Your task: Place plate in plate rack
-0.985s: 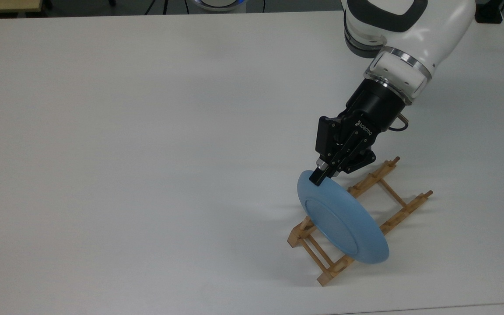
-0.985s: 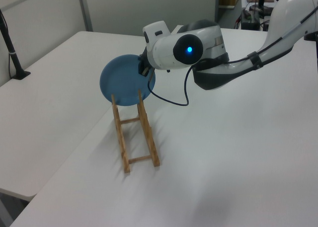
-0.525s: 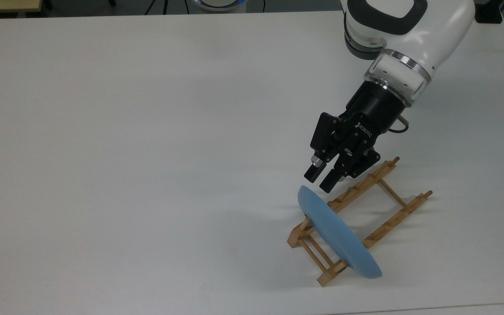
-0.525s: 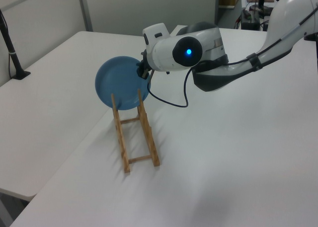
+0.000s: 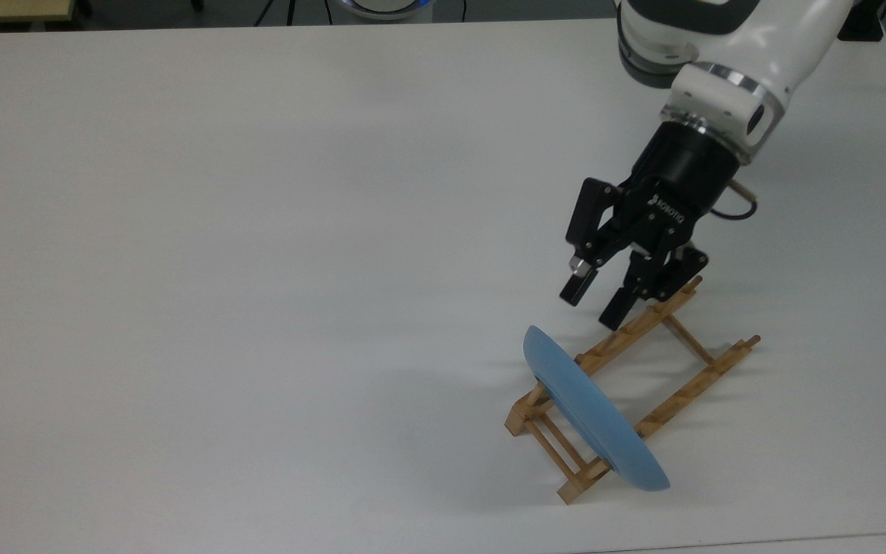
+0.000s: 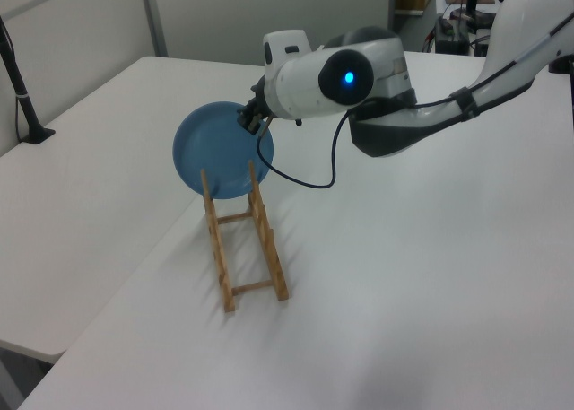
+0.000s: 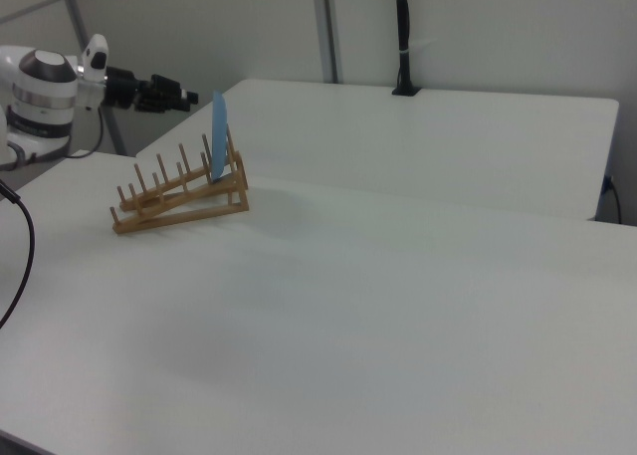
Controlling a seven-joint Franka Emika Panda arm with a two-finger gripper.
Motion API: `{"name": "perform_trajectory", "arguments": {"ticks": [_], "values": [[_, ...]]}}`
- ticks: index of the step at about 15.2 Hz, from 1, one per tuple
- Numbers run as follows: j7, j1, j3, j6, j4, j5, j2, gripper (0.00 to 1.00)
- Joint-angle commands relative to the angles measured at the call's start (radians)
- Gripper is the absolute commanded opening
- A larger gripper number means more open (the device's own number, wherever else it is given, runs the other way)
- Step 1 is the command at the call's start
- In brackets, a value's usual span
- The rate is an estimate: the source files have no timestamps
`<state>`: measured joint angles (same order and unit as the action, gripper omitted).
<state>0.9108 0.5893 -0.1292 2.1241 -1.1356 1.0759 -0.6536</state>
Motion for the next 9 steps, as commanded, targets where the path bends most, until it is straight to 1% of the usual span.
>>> {"name": "perform_trajectory", "arguments": {"ticks": [1, 2, 4, 5, 6, 8, 9], "values": [[0.022, -0.084, 0.104, 0.017, -0.157, -0.204, 0.167, 0.55], [0.02, -0.109, 0.127, 0.017, -0.192, -0.28, 0.202, 0.59], [0.001, -0.172, 0.175, 0.014, -0.28, -0.445, 0.283, 0.7], [-0.036, -0.21, 0.199, 0.01, -0.33, -0.527, 0.326, 0.83], [-0.09, -0.241, 0.216, 0.004, -0.379, -0.607, 0.363, 1.0], [-0.22, -0.288, 0.221, -0.057, -0.433, -0.765, 0.432, 1.0], [-0.29, -0.308, 0.221, -0.117, -0.434, -0.843, 0.452, 1.0]]}}
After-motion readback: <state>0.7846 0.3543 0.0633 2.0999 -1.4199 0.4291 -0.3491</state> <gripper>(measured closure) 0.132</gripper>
